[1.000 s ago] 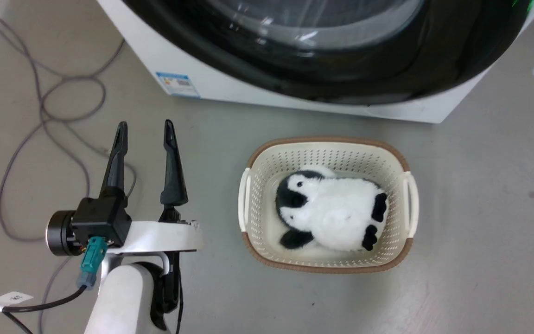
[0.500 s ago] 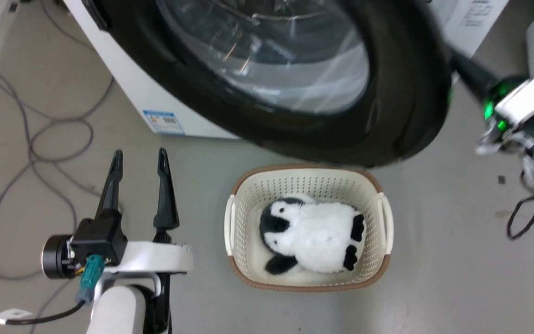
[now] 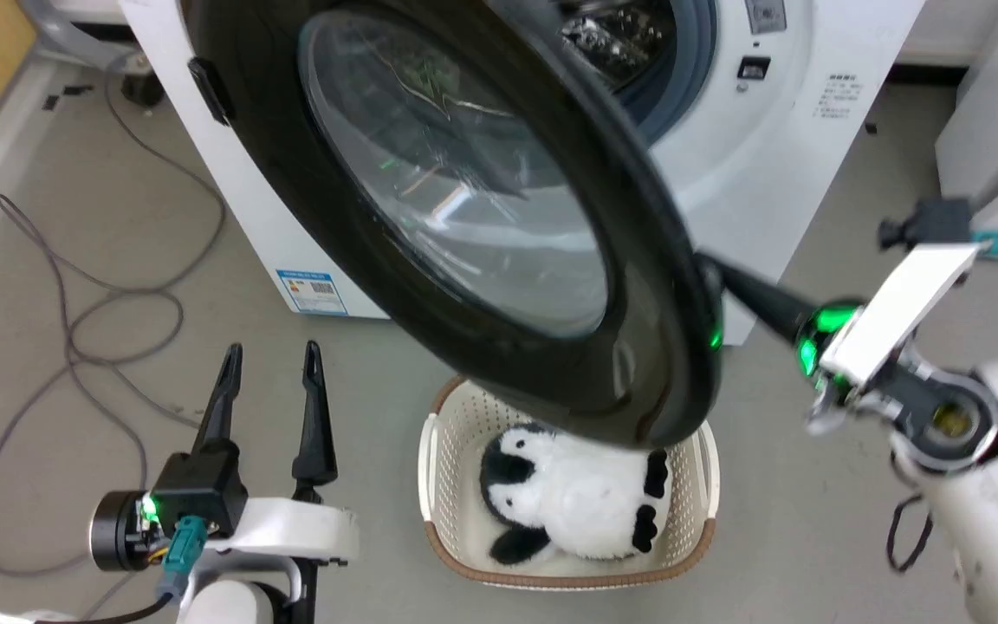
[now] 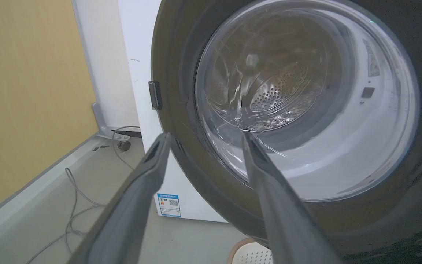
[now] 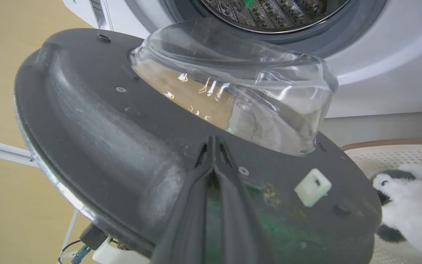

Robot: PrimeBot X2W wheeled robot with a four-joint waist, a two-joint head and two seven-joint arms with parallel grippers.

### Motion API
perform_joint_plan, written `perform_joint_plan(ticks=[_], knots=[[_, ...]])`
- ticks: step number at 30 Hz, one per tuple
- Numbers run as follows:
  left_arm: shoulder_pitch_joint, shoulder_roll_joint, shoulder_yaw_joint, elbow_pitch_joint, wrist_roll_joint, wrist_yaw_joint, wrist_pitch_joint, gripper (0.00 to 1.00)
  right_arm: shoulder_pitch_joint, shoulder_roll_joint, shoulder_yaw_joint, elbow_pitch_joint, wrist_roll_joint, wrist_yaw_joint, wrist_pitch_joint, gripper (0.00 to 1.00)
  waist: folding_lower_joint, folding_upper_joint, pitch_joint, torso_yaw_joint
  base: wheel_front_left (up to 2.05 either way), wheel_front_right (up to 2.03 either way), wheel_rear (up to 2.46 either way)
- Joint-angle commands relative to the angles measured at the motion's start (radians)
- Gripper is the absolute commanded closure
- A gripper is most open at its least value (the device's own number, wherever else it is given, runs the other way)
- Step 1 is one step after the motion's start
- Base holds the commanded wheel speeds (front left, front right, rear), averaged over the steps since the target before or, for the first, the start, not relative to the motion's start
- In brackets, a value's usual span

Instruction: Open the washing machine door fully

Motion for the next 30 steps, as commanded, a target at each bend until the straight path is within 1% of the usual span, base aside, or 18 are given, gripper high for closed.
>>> perform_joint_plan(ticks=[1,7,10,18,23,30], knots=[[0.011,0.001,0.000,0.003,0.004,-0.004,-0.005,0.00,0.026,0.009,0.009,-0.010,0.008,0.001,0.006,1.00,0.0001,0.0000,-0.010,0.004,0.00,0.00,0.00],[0.040,0.001,0.001,0.016,0.001,-0.004,-0.005,0.00,0.125,0.022,0.059,-0.093,0.007,0.001,0.019,1.00,0.0001,0.0000,-0.044,0.014,0.00,0.00,0.00],[0.046,0.001,0.001,0.021,0.000,-0.005,-0.005,0.00,0.151,0.029,0.073,-0.116,0.009,0.001,0.021,1.00,0.0001,0.0000,-0.053,0.018,0.00,0.00,0.00],[0.065,0.001,-0.001,0.038,-0.002,-0.007,-0.005,0.00,0.225,0.076,0.140,-0.189,0.010,0.001,0.029,1.00,0.0001,0.0000,-0.078,0.028,0.00,0.00,0.00],[0.070,0.001,-0.001,0.043,-0.002,-0.009,-0.005,0.00,0.252,0.105,0.179,-0.216,0.008,0.001,0.034,1.00,0.0001,0.0000,-0.081,0.033,0.00,0.00,0.00],[0.074,0.001,-0.001,0.052,-0.004,-0.007,-0.005,0.00,0.282,0.127,0.226,-0.233,-0.001,0.001,0.034,1.00,0.0001,0.0000,-0.091,0.033,0.00,0.00,0.00]])
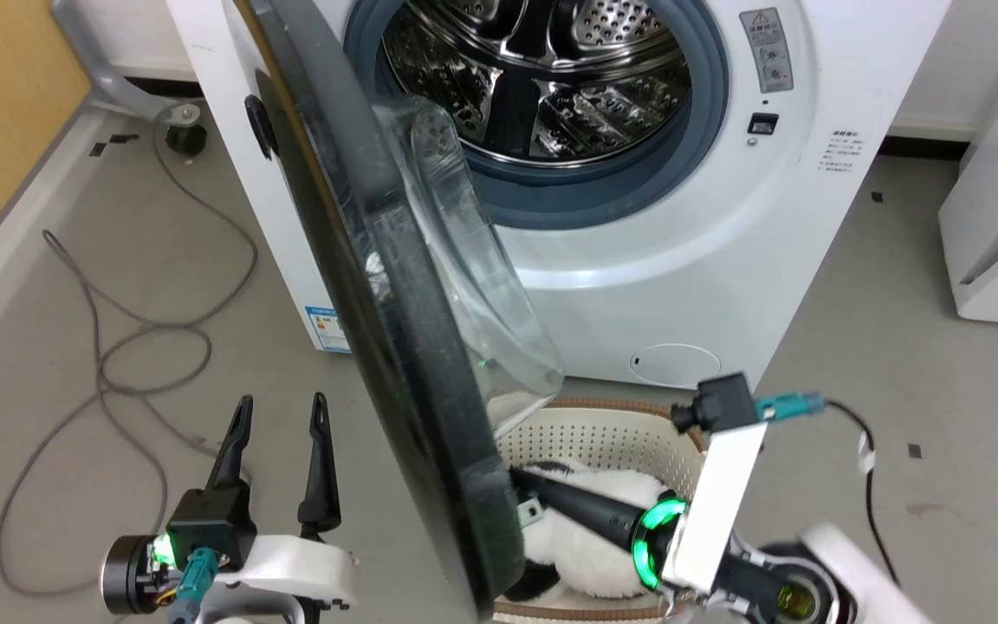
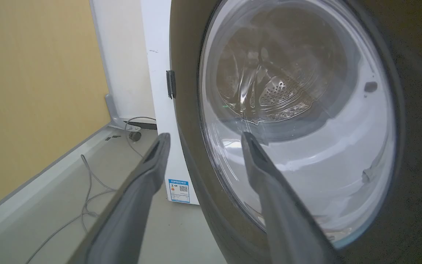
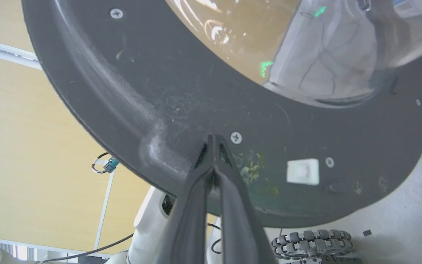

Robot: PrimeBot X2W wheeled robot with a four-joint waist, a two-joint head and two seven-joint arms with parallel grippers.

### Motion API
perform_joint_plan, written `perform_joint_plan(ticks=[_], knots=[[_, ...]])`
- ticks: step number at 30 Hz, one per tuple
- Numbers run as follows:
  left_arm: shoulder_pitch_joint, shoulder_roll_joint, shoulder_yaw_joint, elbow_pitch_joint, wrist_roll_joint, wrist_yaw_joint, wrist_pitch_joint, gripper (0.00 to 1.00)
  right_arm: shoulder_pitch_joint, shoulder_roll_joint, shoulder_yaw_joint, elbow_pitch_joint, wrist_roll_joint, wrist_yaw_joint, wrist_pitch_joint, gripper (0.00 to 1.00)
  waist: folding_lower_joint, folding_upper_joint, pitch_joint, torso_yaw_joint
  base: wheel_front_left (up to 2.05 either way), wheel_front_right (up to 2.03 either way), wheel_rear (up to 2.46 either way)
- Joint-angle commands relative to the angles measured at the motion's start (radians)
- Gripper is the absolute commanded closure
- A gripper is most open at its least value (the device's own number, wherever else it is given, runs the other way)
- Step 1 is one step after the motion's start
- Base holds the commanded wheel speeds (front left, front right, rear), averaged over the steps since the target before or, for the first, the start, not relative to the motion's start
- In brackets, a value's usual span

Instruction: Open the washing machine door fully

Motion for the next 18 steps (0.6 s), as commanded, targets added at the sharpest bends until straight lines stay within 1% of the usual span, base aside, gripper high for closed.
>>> perform_joint_plan(ticks=[1,5,9,12,16,18], knots=[[0.015,0.001,0.000,0.003,-0.003,0.000,-0.005,0.00,0.025,0.008,0.008,-0.008,-0.005,0.001,-0.002,1.00,0.0001,0.0000,-0.006,-0.002,0.00,0.00,0.00],[0.029,0.001,0.004,0.012,-0.005,0.001,-0.005,0.00,0.052,0.005,0.020,-0.019,-0.023,0.001,-0.033,1.00,0.0001,0.0000,-0.027,-0.012,0.00,0.00,0.00],[0.045,0.001,0.009,0.022,-0.005,-0.002,-0.005,0.00,0.080,-0.013,0.000,-0.046,-0.067,0.001,-0.134,1.00,0.0001,0.0000,-0.054,-0.024,0.00,0.00,0.00],[0.056,0.001,0.016,0.025,-0.005,-0.004,-0.005,0.00,0.096,-0.036,-0.024,-0.073,-0.117,0.001,-0.252,1.00,0.0001,0.0000,-0.068,-0.036,0.00,0.00,0.00],[0.064,0.001,0.022,0.027,-0.005,-0.008,-0.005,0.00,0.103,-0.080,-0.045,-0.080,-0.235,0.001,-0.459,1.00,0.0001,0.0000,-0.079,-0.050,0.00,0.00,0.00],[0.066,0.001,0.024,0.027,-0.005,-0.010,-0.005,0.00,0.111,-0.088,-0.061,-0.076,-0.249,0.001,-0.554,1.00,0.0001,0.0000,-0.083,-0.056,0.00,0.00,0.00]])
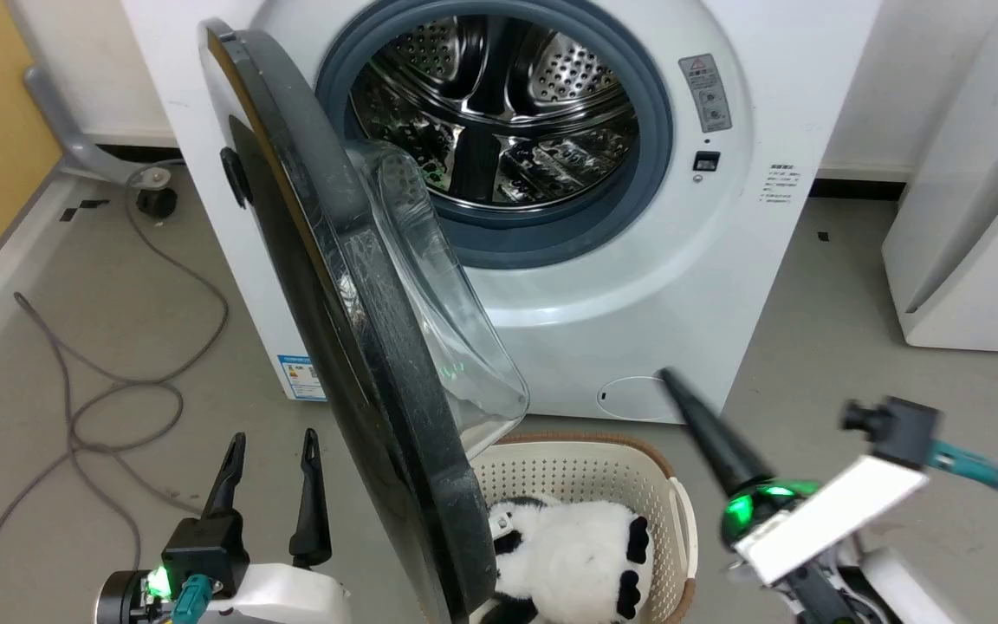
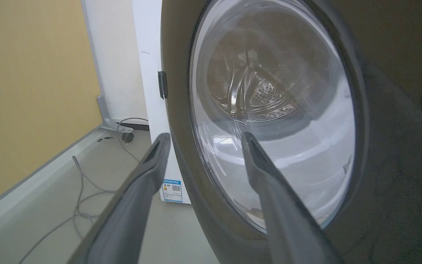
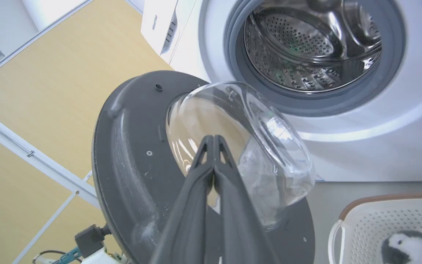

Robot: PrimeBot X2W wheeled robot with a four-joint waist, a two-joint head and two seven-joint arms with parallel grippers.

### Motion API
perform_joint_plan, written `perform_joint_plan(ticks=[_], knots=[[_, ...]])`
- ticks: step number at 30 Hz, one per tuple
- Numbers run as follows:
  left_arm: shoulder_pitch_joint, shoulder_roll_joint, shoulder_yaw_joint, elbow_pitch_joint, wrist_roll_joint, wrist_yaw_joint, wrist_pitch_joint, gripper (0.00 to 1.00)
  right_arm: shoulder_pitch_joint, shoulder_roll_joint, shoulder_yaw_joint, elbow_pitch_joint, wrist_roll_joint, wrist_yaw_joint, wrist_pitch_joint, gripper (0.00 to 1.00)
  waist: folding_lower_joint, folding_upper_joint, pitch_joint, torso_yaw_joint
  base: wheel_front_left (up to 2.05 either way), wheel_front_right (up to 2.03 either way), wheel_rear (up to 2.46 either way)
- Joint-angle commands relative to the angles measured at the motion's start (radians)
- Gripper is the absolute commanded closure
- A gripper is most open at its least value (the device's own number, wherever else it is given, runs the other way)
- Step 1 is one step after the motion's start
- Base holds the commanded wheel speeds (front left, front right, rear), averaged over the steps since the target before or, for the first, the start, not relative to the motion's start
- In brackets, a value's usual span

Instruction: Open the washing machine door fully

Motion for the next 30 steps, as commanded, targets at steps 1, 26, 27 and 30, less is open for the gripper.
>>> perform_joint_plan(ticks=[1,26,27,30], knots=[[0.016,0.001,0.005,0.003,-0.004,-0.004,-0.005,0.00,0.016,-0.015,-0.008,0.002,-0.028,0.001,-0.057,1.00,0.0001,0.0000,-0.004,-0.006,0.00,0.00,0.00],[0.039,0.001,0.036,-0.012,0.006,-0.010,-0.005,0.00,0.329,0.195,-0.533,-0.031,-1.130,0.001,-0.205,1.00,0.0001,0.0000,-0.024,-0.041,0.00,0.00,0.00],[0.039,0.001,0.035,-0.012,0.005,-0.010,-0.005,0.00,0.338,0.202,-0.538,-0.021,-1.135,0.001,-0.205,1.00,0.0001,0.0000,-0.025,-0.040,0.00,0.00,0.00],[0.040,0.001,0.035,-0.011,0.004,-0.009,-0.005,0.00,0.358,0.224,-0.558,-0.003,-1.147,0.001,-0.205,1.00,0.0001,0.0000,-0.028,-0.039,0.00,0.00,0.00]])
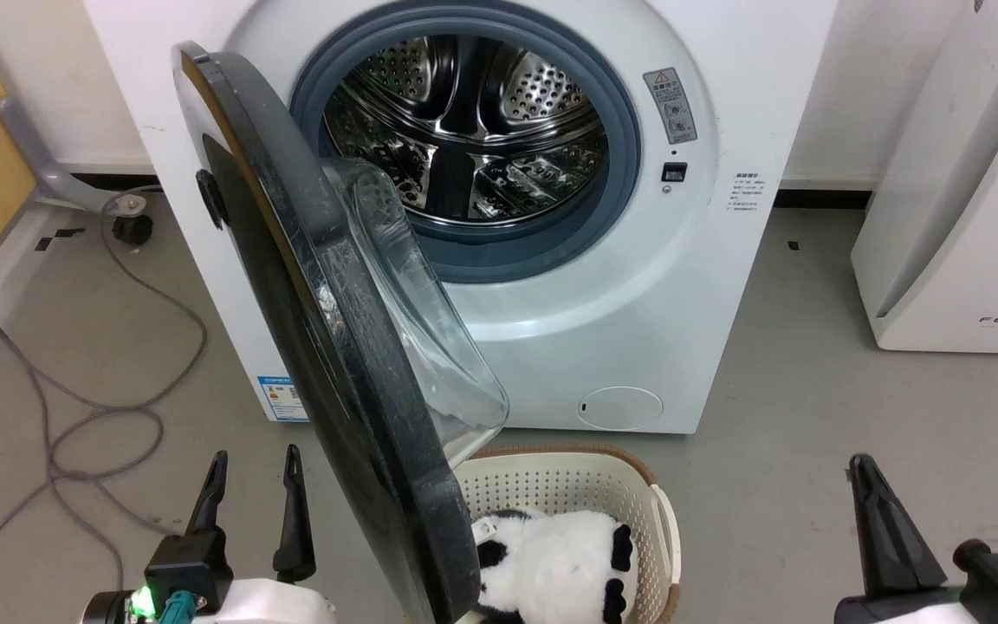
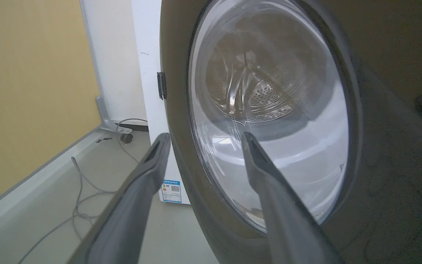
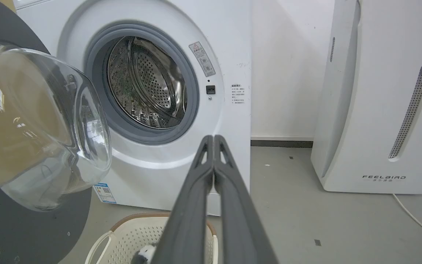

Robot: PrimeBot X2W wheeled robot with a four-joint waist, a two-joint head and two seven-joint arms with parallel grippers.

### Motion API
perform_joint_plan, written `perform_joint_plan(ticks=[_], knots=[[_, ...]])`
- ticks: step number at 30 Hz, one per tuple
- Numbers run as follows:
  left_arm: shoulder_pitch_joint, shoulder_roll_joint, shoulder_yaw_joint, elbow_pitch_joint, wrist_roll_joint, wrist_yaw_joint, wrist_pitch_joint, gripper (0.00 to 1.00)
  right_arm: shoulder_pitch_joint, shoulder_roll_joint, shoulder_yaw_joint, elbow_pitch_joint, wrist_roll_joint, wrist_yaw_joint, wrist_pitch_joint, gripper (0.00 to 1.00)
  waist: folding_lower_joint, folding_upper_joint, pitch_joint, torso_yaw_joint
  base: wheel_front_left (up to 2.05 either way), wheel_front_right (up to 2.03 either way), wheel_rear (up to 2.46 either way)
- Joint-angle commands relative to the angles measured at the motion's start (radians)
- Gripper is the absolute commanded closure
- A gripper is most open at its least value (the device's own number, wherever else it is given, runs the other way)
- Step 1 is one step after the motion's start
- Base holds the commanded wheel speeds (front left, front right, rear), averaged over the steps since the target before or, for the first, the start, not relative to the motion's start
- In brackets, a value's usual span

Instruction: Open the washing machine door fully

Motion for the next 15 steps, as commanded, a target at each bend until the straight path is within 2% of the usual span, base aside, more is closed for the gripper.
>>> perform_joint_plan(ticks=[1,2,7,8,9,10,15], knots=[[0.009,0.001,0.002,-0.002,0.002,-0.004,-0.005,0.00,0.016,0.015,-0.010,0.005,0.003,0.001,-0.004,0.43,0.0000,-0.0001,-0.001,-0.001,0.00,0.00,0.00],[0.011,0.001,0.003,-0.002,0.001,-0.003,-0.005,0.00,0.017,0.020,-0.014,0.005,0.003,0.001,-0.004,0.00,0.0000,-0.0001,-0.002,-0.001,0.00,0.00,0.00],[0.017,0.001,0.005,-0.003,-0.008,0.001,-0.005,0.00,0.024,0.034,-0.028,-0.004,0.001,0.001,-0.004,0.00,0.0000,-0.0001,-0.006,0.000,0.00,0.00,0.00],[0.017,0.001,0.005,-0.003,-0.010,0.000,-0.005,0.24,0.025,0.035,-0.030,-0.005,-0.001,0.001,-0.004,0.00,0.0000,-0.0001,-0.006,0.000,0.00,0.00,0.00],[0.017,0.001,0.006,-0.005,-0.010,0.001,-0.005,0.67,0.027,0.036,-0.033,-0.006,-0.005,0.001,-0.004,0.00,0.0000,-0.0001,-0.007,0.001,0.00,0.00,0.00],[0.017,0.001,0.006,-0.006,-0.011,0.001,-0.005,1.00,0.028,0.037,-0.034,-0.008,-0.009,0.001,-0.004,0.00,0.0000,-0.0001,-0.007,0.001,0.00,0.00,0.00],[0.002,0.001,0.017,-0.020,0.007,-0.005,-0.005,1.00,0.029,0.041,-0.061,-0.021,-0.034,0.001,-0.004,0.00,0.0000,-0.0001,-0.005,0.007,0.00,0.00,0.00]])
